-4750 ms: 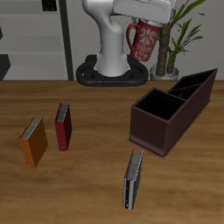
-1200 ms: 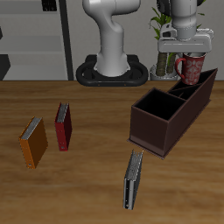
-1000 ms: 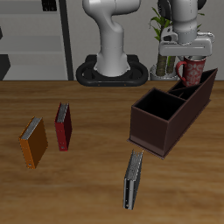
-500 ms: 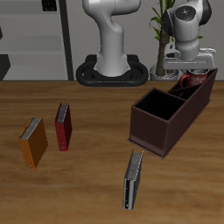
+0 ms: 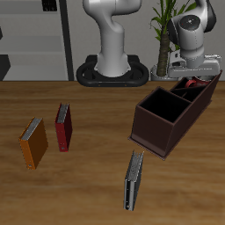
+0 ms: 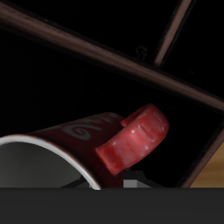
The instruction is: Place the red mug into the left desk caddy's left compartment
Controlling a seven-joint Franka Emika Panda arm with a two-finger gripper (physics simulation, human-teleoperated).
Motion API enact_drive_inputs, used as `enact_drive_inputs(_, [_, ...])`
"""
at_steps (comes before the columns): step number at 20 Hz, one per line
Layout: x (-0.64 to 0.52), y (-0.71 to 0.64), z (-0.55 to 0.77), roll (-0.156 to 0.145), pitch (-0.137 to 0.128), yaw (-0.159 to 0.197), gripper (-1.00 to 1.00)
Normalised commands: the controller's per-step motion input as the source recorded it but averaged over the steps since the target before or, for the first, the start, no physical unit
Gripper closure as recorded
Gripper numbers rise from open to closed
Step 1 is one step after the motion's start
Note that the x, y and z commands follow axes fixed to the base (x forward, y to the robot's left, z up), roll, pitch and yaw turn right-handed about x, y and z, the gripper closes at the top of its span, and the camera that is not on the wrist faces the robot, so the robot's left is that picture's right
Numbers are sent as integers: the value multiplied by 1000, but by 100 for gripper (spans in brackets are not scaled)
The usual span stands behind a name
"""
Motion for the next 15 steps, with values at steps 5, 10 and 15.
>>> enact_drive_inputs(5, [56,-93,-82,-11,31,-19,-100])
enact_drive_inputs(10, [10,-72,82,-11,-4,-6,-100])
enact_drive_inputs(15, [-17,-164,168,0,-7,1,-100])
